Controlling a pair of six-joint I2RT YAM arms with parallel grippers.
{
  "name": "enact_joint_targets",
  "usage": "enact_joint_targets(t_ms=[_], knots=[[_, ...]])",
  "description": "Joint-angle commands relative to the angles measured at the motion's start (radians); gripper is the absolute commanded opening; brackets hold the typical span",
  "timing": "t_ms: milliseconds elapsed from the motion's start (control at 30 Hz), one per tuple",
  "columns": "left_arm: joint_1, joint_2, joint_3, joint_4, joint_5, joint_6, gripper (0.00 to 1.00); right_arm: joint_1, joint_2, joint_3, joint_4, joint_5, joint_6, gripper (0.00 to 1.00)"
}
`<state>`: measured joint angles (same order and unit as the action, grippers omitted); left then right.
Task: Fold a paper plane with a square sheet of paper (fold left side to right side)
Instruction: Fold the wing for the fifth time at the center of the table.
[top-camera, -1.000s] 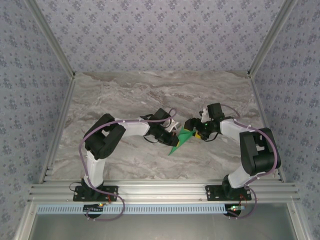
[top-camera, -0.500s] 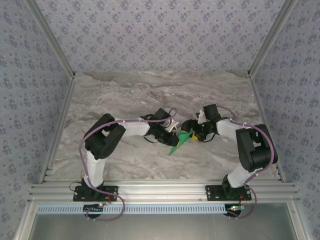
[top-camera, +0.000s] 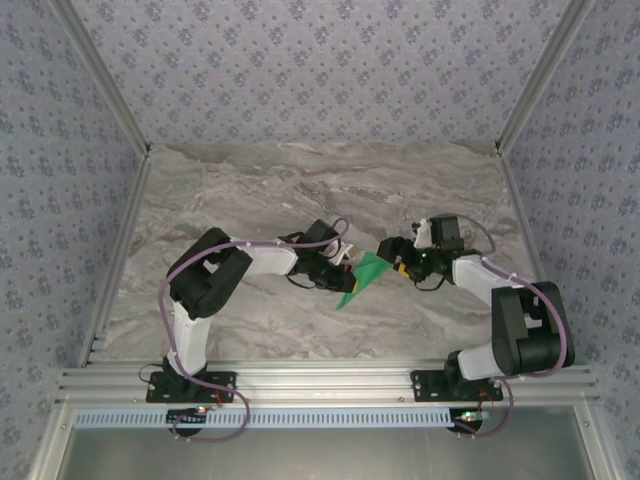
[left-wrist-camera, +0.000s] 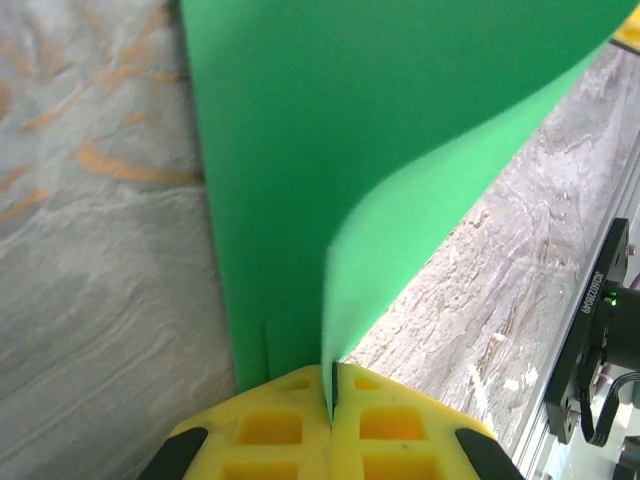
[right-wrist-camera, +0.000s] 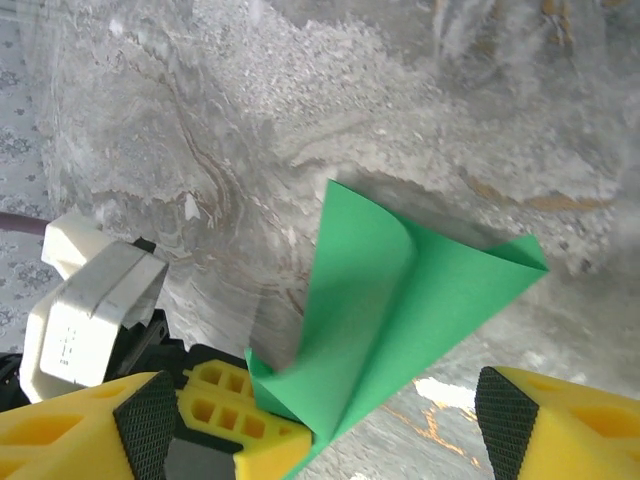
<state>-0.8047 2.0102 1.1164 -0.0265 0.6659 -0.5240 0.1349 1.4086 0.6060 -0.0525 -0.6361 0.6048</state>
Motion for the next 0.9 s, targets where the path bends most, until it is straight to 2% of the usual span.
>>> enact_joint_targets(t_ms=[0, 233, 433, 700, 867], knots=[[0.003, -0.035, -0.028, 0.067, -0.014, -0.075, 0.01, -0.003, -0.018, -0.035, 0.044, -0.04, -0.019, 0.81], [0.001, -0.044, -0.033, 0.088, -0.018, -0.102, 0.01, 0.061, -0.018, -0.077, 0.063, -0.016, -0.018, 0.67], [0.002, -0.057, -0.019, 0.069, -0.022, -0.094, 0.02, 0.104, -0.005, -0.094, 0.079, 0.041, -0.013, 0.62], [-0.006, -0.067, -0.006, 0.062, -0.02, -0.092, 0.03, 0.114, 0.058, -0.052, 0.133, 0.05, 0.001, 0.55], [-0.011, -0.081, -0.004, 0.053, -0.026, -0.088, 0.03, 0.115, 0.122, -0.02, 0.173, 0.04, 0.01, 0.55]])
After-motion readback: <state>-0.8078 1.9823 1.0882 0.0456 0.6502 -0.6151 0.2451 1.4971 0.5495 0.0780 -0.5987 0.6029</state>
